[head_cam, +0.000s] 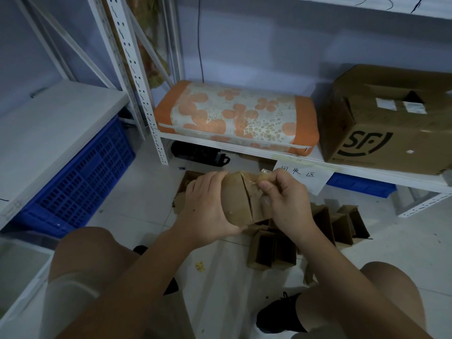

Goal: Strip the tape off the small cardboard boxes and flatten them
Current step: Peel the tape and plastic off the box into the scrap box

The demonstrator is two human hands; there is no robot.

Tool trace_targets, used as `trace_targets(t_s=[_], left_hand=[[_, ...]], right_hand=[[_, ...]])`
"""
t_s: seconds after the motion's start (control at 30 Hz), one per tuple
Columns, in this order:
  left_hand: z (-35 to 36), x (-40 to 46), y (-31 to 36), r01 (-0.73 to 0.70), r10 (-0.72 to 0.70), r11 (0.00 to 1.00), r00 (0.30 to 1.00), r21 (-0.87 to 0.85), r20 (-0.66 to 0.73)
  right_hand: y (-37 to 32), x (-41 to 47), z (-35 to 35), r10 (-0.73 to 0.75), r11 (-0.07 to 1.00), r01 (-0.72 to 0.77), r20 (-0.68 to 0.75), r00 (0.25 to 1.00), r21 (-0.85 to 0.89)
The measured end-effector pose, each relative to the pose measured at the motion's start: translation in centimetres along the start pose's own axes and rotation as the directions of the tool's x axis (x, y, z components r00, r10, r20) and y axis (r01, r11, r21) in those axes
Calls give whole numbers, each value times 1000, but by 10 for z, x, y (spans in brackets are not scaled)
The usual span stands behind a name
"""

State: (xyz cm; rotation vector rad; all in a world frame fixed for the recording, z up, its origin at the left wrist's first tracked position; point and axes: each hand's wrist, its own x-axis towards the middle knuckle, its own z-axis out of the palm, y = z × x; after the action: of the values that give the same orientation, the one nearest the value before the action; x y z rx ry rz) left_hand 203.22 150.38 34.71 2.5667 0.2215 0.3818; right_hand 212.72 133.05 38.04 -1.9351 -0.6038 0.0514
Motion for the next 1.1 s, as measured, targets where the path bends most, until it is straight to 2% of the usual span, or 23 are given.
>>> trace_targets(t_s=[0.17,0.37,0.5,0.6,0.7,0.8,0.9,1.0,1.1], left_hand=[[0,0,-2,-61,61,998,998,-31,8],[5,-1,-12,-83,82,996,993,-15,-80],[9,-5,-12,-105,108,994,989,31,-99],[10,-6,-9,-123,140,986,978,112,-158],[10,-7,-8,-169,188,978,969,125,-161],[9,-8,-9,-192,206,974,972,122,-113],[6,-9,-10,-209,218,972,973,107,-76],[6,-9,-9,-212,219,973,973,95,-67],[7,-10,-9,-214,217,976,974,48,-61]], right_hand=[[4,-2,-2,-38,999,38,-41,998,1],[-5,-6,-8,-16,996,-2,212,977,84],[-5,-4,-10,-41,996,18,283,958,84],[-5,-4,-7,-55,998,52,286,957,16],[-3,-4,1,-83,993,99,204,975,-69],[-1,-1,2,-41,998,47,143,989,-35],[0,1,-4,-31,999,32,174,984,-2],[-1,0,-5,-176,972,204,217,960,-116],[-1,-1,-5,-219,958,254,229,948,-132]])
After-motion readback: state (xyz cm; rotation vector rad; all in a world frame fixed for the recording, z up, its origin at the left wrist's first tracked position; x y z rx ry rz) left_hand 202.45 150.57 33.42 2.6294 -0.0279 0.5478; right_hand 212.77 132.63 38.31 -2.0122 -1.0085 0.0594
